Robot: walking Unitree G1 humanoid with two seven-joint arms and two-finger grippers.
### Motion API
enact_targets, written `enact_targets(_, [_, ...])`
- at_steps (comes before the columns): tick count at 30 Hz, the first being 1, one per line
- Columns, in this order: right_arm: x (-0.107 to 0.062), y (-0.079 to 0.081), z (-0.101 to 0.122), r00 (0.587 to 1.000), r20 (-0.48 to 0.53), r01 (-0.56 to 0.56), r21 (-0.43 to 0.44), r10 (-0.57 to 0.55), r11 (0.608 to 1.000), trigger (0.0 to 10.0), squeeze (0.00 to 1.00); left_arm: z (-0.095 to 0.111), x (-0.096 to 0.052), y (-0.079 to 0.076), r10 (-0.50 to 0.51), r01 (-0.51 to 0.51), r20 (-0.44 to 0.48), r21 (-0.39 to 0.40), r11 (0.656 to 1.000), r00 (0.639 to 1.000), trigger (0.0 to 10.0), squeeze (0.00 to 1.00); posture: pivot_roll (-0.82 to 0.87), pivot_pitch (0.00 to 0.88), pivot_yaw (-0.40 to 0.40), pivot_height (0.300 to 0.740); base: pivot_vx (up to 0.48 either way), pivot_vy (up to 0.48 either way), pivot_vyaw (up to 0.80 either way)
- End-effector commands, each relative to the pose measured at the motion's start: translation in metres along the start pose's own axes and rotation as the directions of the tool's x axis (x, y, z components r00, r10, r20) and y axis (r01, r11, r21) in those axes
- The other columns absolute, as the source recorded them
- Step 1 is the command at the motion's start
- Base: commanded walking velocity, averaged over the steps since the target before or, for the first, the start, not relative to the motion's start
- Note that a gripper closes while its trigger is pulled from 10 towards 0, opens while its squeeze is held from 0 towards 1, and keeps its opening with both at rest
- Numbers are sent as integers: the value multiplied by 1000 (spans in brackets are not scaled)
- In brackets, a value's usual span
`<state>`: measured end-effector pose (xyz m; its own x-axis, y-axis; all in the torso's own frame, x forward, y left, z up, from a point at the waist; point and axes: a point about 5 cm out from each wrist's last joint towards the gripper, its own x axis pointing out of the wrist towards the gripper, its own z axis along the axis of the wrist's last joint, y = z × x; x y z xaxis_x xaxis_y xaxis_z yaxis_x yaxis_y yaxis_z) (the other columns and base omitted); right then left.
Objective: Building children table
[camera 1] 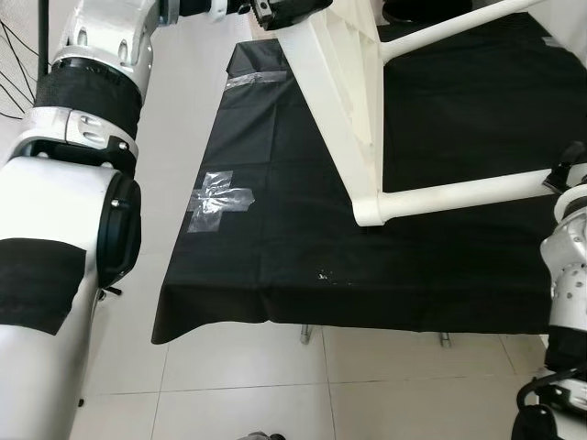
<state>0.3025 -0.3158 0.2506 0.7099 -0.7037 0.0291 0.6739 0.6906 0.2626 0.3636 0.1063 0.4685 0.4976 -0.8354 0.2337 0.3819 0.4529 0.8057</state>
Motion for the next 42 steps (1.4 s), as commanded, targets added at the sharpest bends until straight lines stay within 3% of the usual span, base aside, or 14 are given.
enact_targets(1, [-1, -26, -42, 970, -208, 116, -48, -123, 992, 10000, 129, -1, -4, 3, 8, -8, -15, 8, 1000, 1000, 10000, 0, -3, 180, 83, 740, 0, 0, 0])
enact_targets(5, [-12, -22, -69, 928, -358, 117, 21, -102, 993, 10000, 129, -1, -4, 3, 9, -9, -14, 9, 1000, 1000, 10000, 0, 4, 180, 81, 740, 0, 0, 0])
enact_targets(7, [-29, -18, -98, 858, -506, 154, 85, -91, 984, 10000, 129, 0, -3, 3, 3, -3, -11, 11, 1000, 1000, 10000, 0, 7, 181, 82, 740, 0, 0, 0])
enact_targets(11, [-33, -17, -105, 833, -547, 187, 132, -86, 973, 10000, 133, 1, -4, 3, 1, -1, -12, 13, 1000, 1000, 10000, 0, 8, 183, 79, 740, 0, 0, 0])
enact_targets(15, [-39, -9, -109, 809, -588, 227, 316, 2, 921, 10000, 129, 1, -4, 4, 0, 1, -12, 19, 1000, 1000, 10000, 0, 8, 186, 76, 740, 0, 0, 0])
enact_targets(16, [-39, -9, -109, 809, -588, 227, 316, 2, 921, 10000, 129, 1, -4, 4, 0, 1, -12, 19, 1000, 1000, 10000, 0, 8, 186, 76, 740, 0, 0, 0])
enact_targets(17, [-45, -7, -106, 807, -588, 234, 392, 47, 890, 10000, 98, 2, -3, 3, -2, 2, -11, 19, 1000, 1000, 10000, 0, 7, 193, 72, 740, 0, 0, 0])
enact_targets(23, [-55, -6, -101, 794, -599, 235, 461, 105, 856, 10000, 67, 1, -3, 2, -5, 5, -9, 18, 1000, 1000, 10000, 0, 6, 195, 72, 740, 0, 0, 0])
enact_targets(24, [-63, -6, -92, 810, -567, 226, 538, 150, 812, 10000, 0, 1, -3, 2, -7, 7, -9, 15, 1000, 1000, 10000, 0, -7, 203, 73, 740, 0, 0, 0])
enact_targets(27, [-69, -9, -82, 829, -534, 220, 582, 164, 783, 10000, 0, 0, -3, 1, -9, 9, -8, 12, 1000, 1000, 10000, 0, -11, 205, 73, 740, 0, 0, 0])
enact_targets(31, [-70, -15, -77, 840, -523, 228, 585, 148, 778, 10000, 0, 0, -2, 0, -12, 12, -7, 11, 1000, 1000, 10000, 0, -12, 206, 72, 740, 0, 0, 0])
enact_targets(37, [-65, -26, -39, 908, -370, 137, 705, 197, 696, 10000, 0, 0, -1, -1, -18, 18, -4, 9, 1000, 1000, 10000, 0, -12, 209, 76, 740, 0, 0, 0])
enact_targets(40, [-67, -26, -31, 916, -340, 113, 727, 212, 678, 10000, 0, 0, -1, -1, -20, 20, -4, 9, 1000, 1000, 10000, 0, -12, 209, 76, 740, 0, 0, 0])
enact_targets(42, [-71, -26, -19, 929, -291, 80, 764, 230, 641, 10000, 0, 0, -2, 0, -19, 19, -5, 9, 1000, 1000, 10000, 0, -18, 210, 80, 740, 0, 0, 0])
